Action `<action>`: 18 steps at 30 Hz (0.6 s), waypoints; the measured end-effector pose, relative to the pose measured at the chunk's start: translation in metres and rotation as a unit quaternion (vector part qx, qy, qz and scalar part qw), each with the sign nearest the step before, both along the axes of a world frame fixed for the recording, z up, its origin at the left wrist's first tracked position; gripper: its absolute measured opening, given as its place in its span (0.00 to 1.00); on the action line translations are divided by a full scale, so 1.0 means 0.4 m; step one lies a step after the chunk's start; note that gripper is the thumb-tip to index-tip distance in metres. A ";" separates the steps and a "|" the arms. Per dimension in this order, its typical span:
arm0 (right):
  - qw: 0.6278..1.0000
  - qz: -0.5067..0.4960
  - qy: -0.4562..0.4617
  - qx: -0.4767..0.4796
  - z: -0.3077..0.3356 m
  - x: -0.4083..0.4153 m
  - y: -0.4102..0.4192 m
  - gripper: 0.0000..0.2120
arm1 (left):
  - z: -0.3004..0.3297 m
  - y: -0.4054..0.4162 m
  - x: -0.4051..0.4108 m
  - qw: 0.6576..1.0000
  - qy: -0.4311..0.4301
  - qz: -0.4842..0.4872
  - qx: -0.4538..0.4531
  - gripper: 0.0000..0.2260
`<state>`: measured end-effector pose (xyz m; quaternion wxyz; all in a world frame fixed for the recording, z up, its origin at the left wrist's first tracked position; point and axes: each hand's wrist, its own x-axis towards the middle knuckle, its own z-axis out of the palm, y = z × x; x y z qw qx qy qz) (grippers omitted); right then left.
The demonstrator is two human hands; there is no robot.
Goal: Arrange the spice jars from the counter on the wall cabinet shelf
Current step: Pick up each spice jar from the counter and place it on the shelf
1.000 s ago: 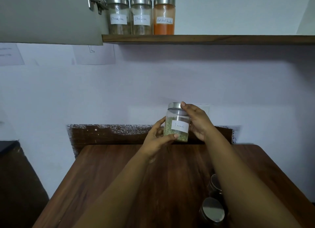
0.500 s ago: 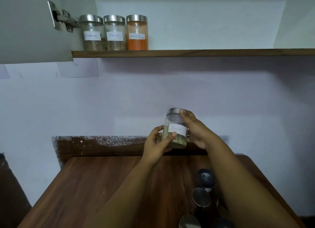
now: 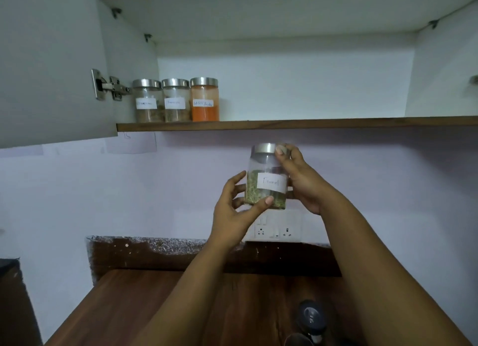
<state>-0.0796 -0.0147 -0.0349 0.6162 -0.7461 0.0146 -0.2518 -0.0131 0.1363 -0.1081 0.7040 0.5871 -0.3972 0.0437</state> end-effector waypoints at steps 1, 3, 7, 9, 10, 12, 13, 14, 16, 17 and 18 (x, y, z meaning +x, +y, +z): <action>1.000 -0.006 -0.020 -0.005 0.024 -0.002 0.007 0.20 | 0.030 0.006 0.002 1.000 -0.015 0.003 -0.007 0.33; 0.998 -0.010 -0.061 -0.015 0.077 -0.007 0.021 0.20 | 0.096 0.021 0.010 0.998 -0.059 0.013 -0.007 0.31; 0.989 -0.018 -0.140 -0.047 0.180 -0.003 0.044 0.16 | 0.208 0.049 0.036 0.990 -0.135 0.026 -0.009 0.30; 0.978 -0.050 -0.177 -0.094 0.224 0.010 0.047 0.16 | 0.253 0.054 0.051 0.987 -0.154 0.027 -0.019 0.29; 0.973 -0.061 -0.188 -0.117 0.246 0.017 0.048 0.16 | 0.271 0.054 0.061 0.986 -0.162 0.030 -0.021 0.29; 0.969 -0.058 -0.197 -0.138 0.287 0.036 0.050 0.15 | 0.305 0.049 0.083 0.983 -0.177 0.043 -0.023 0.29; 0.969 -0.052 -0.198 -0.137 0.306 0.049 0.049 0.15 | 0.322 0.045 0.096 0.982 -0.182 0.051 -0.025 0.29; 0.970 -0.049 -0.200 -0.132 0.323 0.067 0.047 0.15 | 0.340 0.041 0.110 0.981 -0.184 0.060 -0.025 0.29; 0.969 -0.055 -0.209 -0.121 0.353 0.105 0.042 0.17 | 0.377 0.031 0.139 0.977 -0.195 0.082 -0.014 0.30; 0.968 -0.060 -0.212 -0.119 0.368 0.124 0.037 0.17 | 0.395 0.026 0.154 0.975 -0.203 0.091 -0.004 0.30; 0.968 -0.063 -0.212 -0.116 0.382 0.142 0.030 0.18 | 0.411 0.017 0.171 0.973 -0.211 0.098 0.007 0.30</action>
